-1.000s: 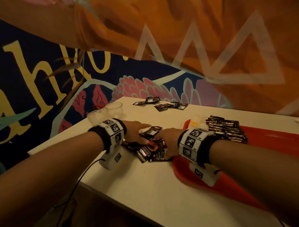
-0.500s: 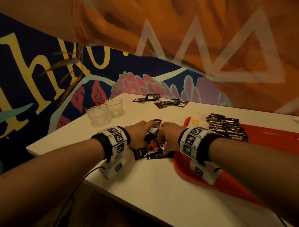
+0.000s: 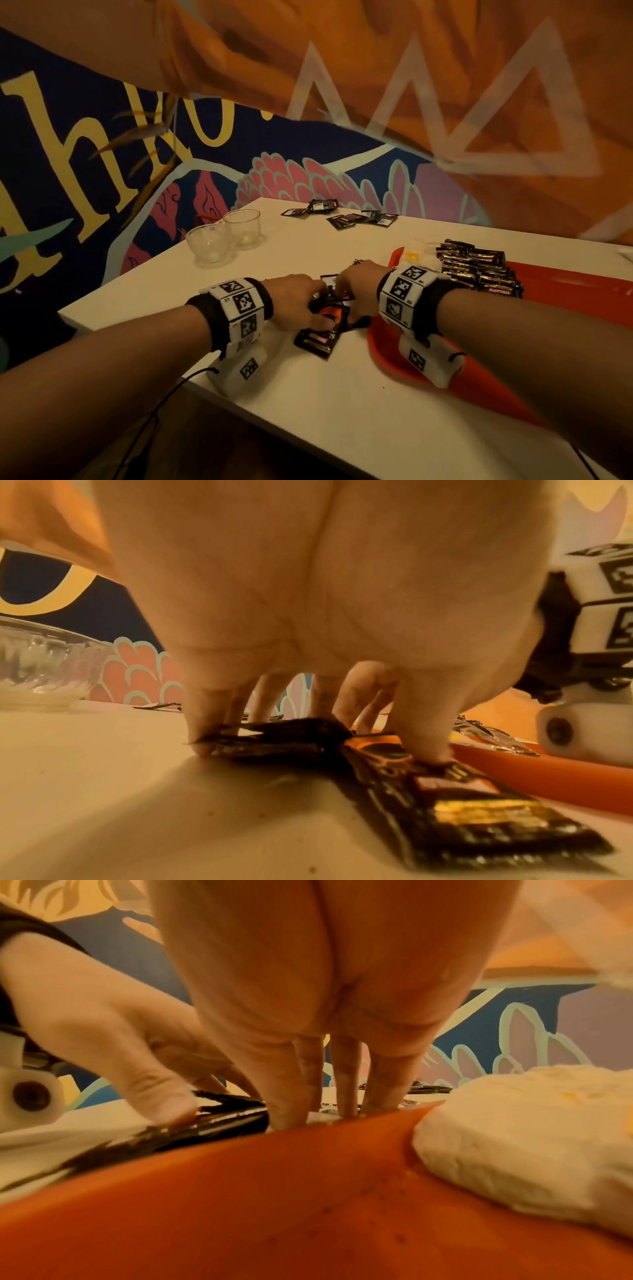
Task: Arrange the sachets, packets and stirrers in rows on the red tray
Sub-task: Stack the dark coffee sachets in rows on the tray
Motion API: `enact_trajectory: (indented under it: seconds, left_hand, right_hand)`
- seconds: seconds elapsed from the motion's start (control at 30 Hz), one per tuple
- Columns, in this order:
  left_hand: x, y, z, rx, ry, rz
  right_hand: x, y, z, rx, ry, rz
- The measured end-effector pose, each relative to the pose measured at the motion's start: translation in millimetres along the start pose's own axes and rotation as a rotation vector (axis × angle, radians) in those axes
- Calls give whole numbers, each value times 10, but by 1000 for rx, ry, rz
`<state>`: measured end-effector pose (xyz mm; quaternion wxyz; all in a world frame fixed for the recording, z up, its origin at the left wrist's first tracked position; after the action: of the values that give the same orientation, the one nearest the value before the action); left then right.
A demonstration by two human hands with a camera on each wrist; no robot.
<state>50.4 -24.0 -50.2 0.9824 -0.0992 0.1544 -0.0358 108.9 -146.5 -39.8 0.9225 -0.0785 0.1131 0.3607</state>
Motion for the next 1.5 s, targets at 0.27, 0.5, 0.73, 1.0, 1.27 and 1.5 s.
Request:
enact_trajectory:
  seconds: [0.27, 0.5, 0.73, 1.0, 1.27, 1.5]
  left_hand:
    - [47, -77, -65, 67, 14, 68]
    - [66, -95, -30, 116, 52, 94]
    - [102, -64, 35, -37, 88, 139]
    - [133, -67, 47, -200, 106, 123]
    - [117, -63, 49, -353, 135, 91]
    - [112, 15, 9, -516, 19, 39]
  right_hand:
    - [-25, -98, 0, 107, -99, 19]
    - [-5, -57, -38, 64, -47, -3]
    - [-49, -68, 1, 212, -112, 62]
    - [-90, -60, -32, 246, -127, 111]
    - [-80, -165, -19, 243, -167, -71]
    - [-83, -133, -26, 433, -111, -55]
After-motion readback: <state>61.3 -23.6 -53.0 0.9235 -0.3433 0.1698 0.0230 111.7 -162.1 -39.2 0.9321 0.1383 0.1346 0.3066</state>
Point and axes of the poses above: each hand's wrist, its own x-axis towards the middle knuckle, its own z-axis out of the back of the hand, y = z × x, the point moved 3 cm from there along x, towards the middle knuckle, and after that the axes turned 5 degrees about -x, right-handed, at the moved point
